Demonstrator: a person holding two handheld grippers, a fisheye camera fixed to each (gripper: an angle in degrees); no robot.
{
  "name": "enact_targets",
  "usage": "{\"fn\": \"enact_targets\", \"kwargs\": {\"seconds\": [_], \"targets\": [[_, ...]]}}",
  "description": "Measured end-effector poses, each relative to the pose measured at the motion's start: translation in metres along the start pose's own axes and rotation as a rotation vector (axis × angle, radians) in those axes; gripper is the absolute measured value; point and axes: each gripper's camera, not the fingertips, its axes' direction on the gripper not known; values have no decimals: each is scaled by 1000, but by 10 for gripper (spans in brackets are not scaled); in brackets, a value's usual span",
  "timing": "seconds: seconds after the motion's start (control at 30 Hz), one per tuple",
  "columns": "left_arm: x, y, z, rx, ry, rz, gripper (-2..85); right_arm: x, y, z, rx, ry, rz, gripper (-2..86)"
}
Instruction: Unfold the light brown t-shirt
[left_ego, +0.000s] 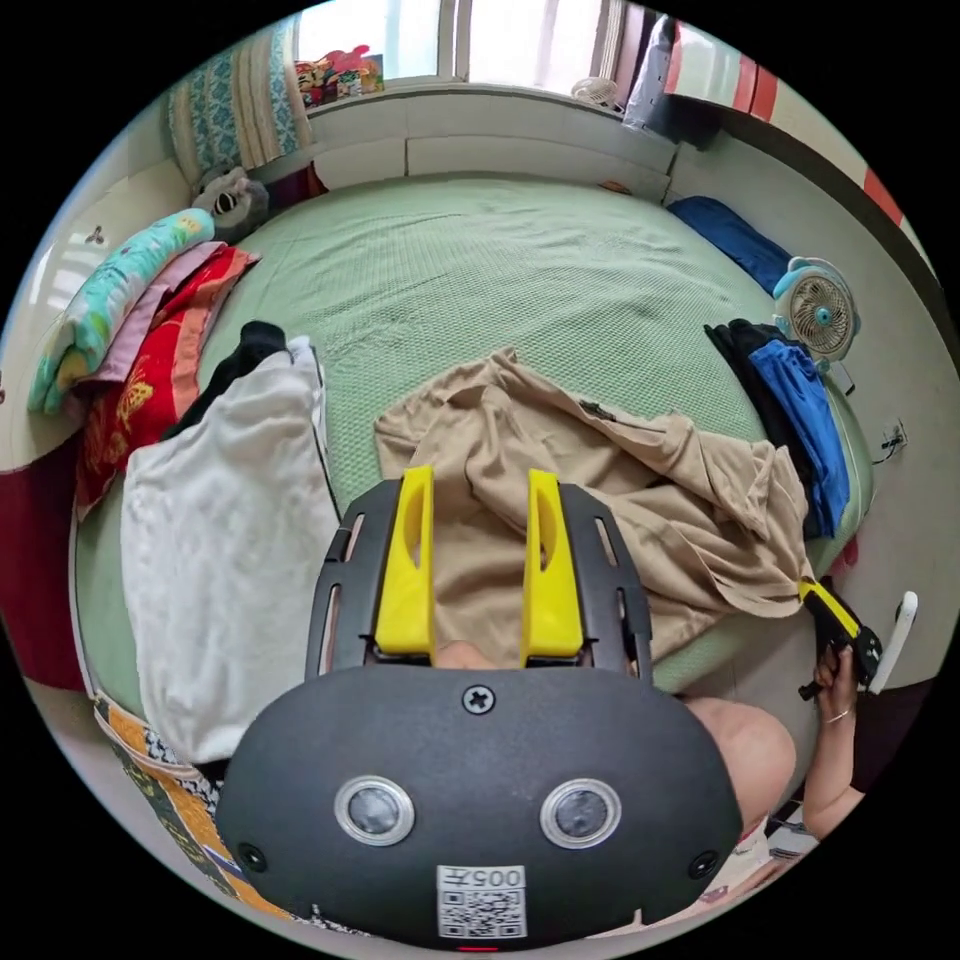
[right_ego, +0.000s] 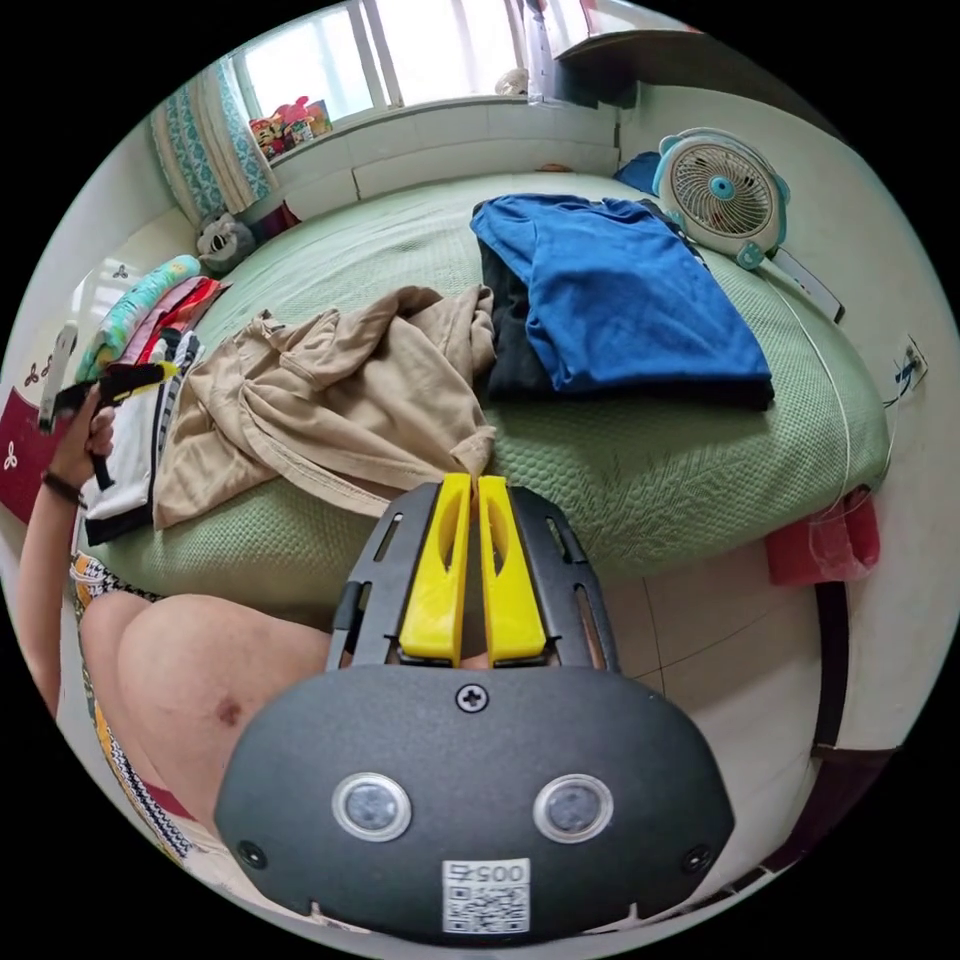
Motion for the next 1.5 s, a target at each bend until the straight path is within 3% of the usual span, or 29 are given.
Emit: {"fn": "enact_targets", "kwargs": {"seconds": [0.3,0.43,0.9,1.5], "targets": [[-17,-36,49,-144,-22,-90,112,-2,-23,-2,-30,68,-86,-16],[-6,-21,28,-72,-37,-56,69,2,-33,-11,-22,64,-63,-16],[-20,119,-156,95,101,45,16,32,-14,-114,105,-17,-39,-16],[-15,287,-308,234,281,99,10,85,50,-273,279,-71,-21,-16]]}}
